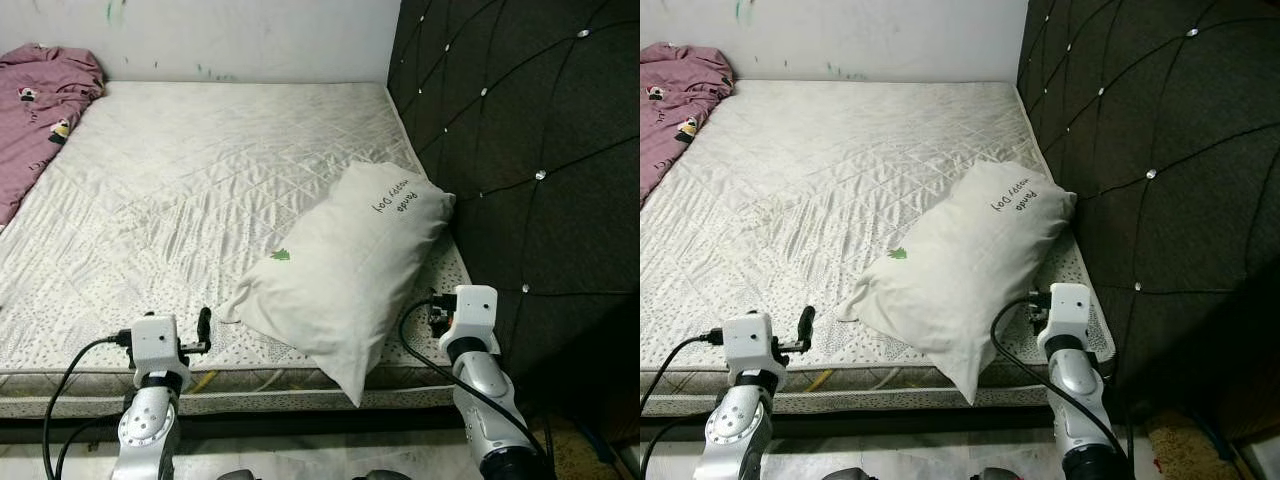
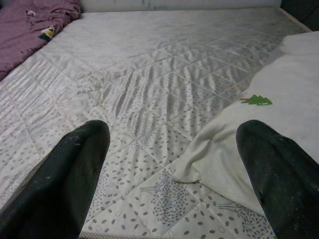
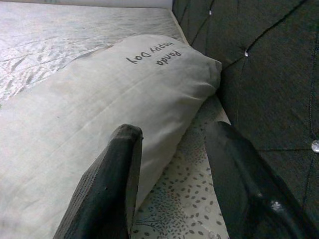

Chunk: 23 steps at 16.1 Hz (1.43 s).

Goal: Clean up the room

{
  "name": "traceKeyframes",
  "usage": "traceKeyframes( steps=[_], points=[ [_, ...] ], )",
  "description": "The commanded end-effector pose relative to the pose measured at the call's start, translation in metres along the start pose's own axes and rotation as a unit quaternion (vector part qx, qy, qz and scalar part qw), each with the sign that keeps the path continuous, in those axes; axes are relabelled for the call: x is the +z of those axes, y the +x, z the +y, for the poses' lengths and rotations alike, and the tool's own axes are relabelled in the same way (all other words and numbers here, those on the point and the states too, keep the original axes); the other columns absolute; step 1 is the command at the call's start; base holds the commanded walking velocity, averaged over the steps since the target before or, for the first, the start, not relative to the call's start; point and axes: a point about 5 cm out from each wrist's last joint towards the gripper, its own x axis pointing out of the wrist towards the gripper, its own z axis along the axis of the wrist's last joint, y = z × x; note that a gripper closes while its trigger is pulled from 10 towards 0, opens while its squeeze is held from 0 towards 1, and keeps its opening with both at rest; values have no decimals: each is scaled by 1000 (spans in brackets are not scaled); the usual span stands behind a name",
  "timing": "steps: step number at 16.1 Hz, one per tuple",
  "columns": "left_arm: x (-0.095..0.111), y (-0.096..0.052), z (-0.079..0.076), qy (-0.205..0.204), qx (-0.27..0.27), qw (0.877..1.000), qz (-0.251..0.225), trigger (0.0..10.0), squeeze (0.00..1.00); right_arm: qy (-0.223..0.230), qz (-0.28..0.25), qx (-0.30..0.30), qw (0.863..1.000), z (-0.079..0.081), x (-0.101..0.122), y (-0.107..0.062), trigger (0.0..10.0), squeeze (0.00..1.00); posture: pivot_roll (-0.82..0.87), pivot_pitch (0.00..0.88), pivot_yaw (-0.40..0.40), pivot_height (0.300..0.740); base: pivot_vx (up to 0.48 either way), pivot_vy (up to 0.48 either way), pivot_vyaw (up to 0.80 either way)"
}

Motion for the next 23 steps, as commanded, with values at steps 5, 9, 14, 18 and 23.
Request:
traceKeyframes(
  steps=[5, 9, 14, 18, 23],
  points=[
    [1, 6, 1, 7, -4, 1000, 1, 10000, 0, 8, -5, -13, 1000, -3, 2, 3, 10000, 1000, 9, 0, 14, 740, 0, 0, 0],
    [1, 6, 0, 8, -3, 1000, 1, 10000, 0, 10, -8, -17, 1000, -4, 2, 3, 10000, 1000, 6, 0, 17, 740, 0, 0, 0],
    [0, 9, -1, 5, -3, 1000, 4, 10000, 0, 10, -11, -22, 1000, -7, 3, 4, 10000, 1000, 0, 0, 15, 740, 0, 0, 0],
    [0, 10, -1, 3, -1, 1000, 4, 10000, 0, 8, -12, -25, 1000, -8, 4, 4, 10000, 1000, -3, 0, 14, 740, 0, 0, 0],
    [0, 11, -1, 3, -2, 1000, 4, 10000, 0, 8, -15, -29, 999, -10, 5, 5, 10000, 1000, -7, 0, 16, 740, 0, 0, 0]
  ],
)
